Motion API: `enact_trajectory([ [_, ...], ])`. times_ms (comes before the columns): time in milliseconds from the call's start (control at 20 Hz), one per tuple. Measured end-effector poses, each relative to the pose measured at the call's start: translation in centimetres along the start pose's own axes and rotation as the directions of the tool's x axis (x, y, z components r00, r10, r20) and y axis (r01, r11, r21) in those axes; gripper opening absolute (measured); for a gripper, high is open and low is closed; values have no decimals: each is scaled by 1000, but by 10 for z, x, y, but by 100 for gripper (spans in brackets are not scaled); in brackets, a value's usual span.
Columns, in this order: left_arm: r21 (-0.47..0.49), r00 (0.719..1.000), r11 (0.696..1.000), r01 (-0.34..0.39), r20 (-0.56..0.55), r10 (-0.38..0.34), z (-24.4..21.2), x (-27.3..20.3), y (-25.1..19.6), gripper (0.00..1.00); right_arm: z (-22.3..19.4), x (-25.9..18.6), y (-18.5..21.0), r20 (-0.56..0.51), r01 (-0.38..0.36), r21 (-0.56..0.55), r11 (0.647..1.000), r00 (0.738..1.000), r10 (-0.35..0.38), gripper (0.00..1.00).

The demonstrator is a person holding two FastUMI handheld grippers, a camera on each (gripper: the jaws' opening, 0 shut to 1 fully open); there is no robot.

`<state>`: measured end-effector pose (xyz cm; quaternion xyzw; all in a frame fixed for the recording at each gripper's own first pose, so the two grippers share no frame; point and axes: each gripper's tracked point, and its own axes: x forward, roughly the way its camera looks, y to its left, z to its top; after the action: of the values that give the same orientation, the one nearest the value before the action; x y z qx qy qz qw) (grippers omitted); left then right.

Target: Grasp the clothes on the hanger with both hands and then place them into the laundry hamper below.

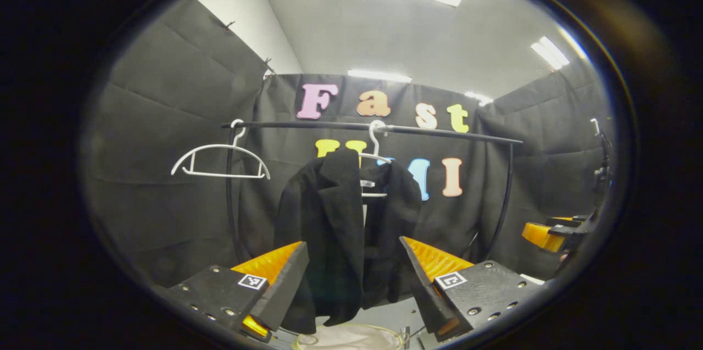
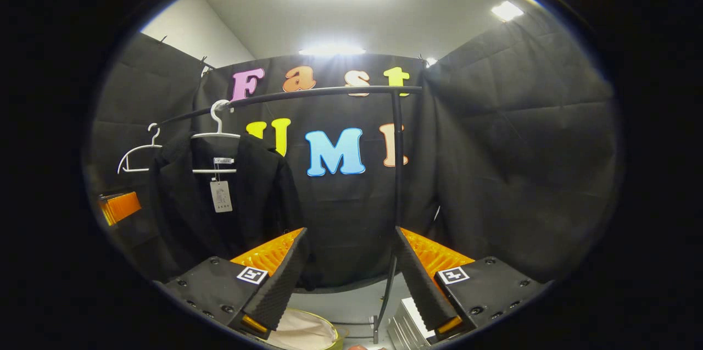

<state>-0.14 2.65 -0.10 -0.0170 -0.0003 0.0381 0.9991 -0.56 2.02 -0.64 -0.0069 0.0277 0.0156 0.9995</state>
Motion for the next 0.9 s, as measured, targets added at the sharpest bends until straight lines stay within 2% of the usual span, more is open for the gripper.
enact_trajectory([
  [150,-10,999,1000,-21,-28,20,-6,18,-3,94,-5,12,-4,-7,2,19,1000,1000,-2,95],
  [300,-81,995,995,-59,-86,52,-17,40,-7,94,-16,31,-5,-27,-12,25,1000,1000,13,95],
  [450,-107,986,985,-137,-106,126,-18,65,0,94,-30,60,-4,-62,-43,7,999,997,44,97],
  [900,-51,951,955,-294,-117,286,-17,137,7,96,-31,146,11,-62,-170,34,985,983,172,95],
])
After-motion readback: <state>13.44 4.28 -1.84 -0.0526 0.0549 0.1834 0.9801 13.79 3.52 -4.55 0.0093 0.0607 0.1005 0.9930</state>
